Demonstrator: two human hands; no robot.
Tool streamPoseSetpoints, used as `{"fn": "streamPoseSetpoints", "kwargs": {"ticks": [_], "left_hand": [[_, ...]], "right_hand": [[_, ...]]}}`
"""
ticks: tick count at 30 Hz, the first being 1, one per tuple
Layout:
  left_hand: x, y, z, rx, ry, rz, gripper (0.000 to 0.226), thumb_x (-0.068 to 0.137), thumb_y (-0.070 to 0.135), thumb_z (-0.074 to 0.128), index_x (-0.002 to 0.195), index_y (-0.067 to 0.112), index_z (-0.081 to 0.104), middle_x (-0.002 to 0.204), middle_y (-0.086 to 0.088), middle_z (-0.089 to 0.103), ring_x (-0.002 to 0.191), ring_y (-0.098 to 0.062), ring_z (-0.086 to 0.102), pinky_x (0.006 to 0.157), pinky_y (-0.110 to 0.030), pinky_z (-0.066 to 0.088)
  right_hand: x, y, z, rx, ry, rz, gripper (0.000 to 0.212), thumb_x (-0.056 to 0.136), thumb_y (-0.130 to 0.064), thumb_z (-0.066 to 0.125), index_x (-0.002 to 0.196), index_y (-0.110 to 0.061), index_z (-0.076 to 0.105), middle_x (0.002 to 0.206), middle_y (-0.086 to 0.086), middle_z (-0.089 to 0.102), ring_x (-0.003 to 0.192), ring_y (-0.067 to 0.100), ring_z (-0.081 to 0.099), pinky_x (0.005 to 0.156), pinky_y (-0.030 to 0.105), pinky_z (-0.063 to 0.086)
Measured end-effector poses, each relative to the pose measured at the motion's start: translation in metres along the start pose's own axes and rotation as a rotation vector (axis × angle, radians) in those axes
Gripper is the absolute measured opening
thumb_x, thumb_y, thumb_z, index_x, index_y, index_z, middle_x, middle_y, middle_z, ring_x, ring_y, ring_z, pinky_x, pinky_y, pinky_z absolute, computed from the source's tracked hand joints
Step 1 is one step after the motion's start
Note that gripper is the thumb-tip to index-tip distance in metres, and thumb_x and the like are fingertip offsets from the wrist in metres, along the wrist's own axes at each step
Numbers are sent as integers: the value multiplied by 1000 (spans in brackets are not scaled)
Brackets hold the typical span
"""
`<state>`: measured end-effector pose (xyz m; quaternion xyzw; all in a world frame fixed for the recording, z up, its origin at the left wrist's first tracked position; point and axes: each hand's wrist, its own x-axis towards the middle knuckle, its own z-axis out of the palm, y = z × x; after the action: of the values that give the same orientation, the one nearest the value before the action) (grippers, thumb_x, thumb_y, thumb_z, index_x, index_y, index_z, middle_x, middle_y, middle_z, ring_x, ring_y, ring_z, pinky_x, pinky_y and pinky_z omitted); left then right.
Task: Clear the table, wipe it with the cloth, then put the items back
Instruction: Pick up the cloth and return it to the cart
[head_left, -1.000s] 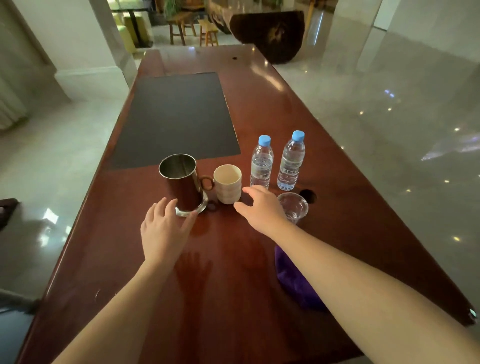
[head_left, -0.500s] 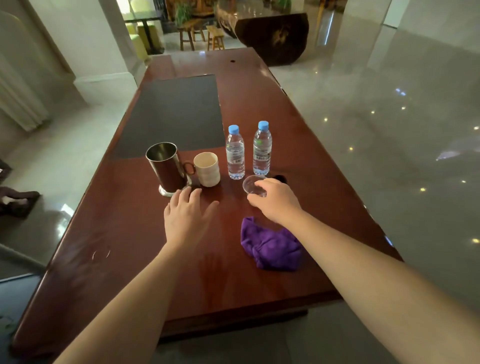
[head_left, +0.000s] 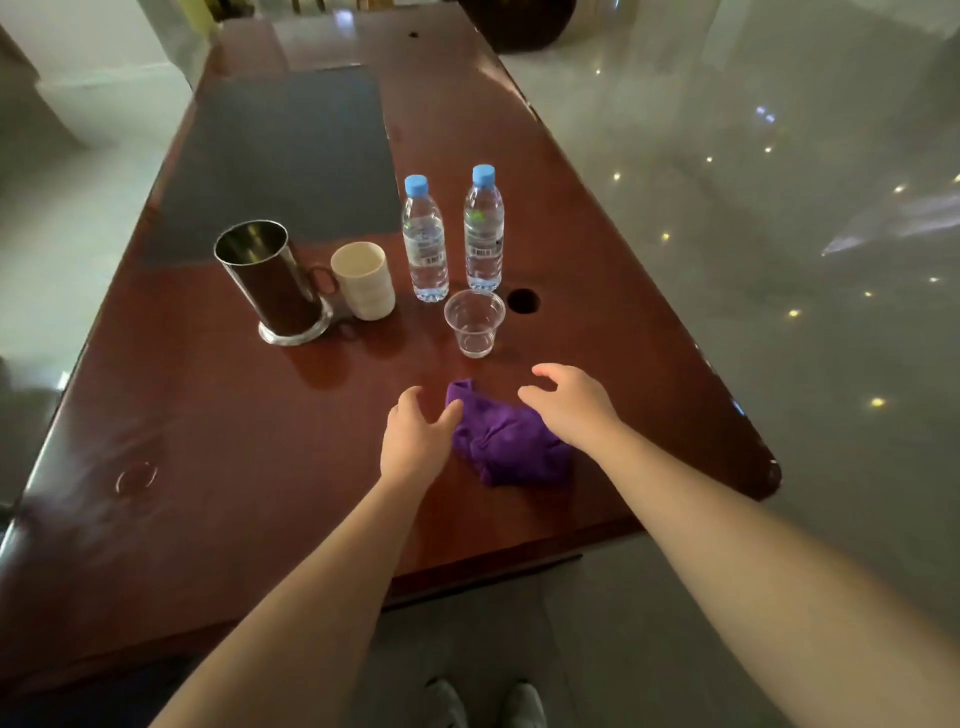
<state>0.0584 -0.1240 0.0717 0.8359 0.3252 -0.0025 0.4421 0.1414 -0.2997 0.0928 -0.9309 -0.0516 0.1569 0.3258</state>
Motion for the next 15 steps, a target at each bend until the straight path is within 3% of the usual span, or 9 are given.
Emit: {"fn": "streamPoseSetpoints", "kwargs": {"ticks": [6,10,15], "left_hand": [[4,-16,37,-185,-41,-240,89,81,33,76,152,16,25,147,-10,45,126,-29,52,97,-37,45],[8,-16,55,-424,-45,-341,86,79,20,78,150,14,30,133,-6,55,113,-25,59,96,-44,51],[15,-4,68,-607,-93,-480,85,74,15,81,146,9,36,112,-4,59,106,-28,62,90,-44,55]], "right_hand": [[4,23,29,-11,-95,120,57,90,-46,57,142,-27,45,146,1,48,130,26,47,100,38,41],[5,30,46,-62,-124,143,64,85,-48,58,143,-25,43,145,7,46,130,31,42,100,41,39],[12,32,50,-57,-149,185,76,80,-42,69,146,-23,38,145,9,43,130,33,41,101,42,41]]}}
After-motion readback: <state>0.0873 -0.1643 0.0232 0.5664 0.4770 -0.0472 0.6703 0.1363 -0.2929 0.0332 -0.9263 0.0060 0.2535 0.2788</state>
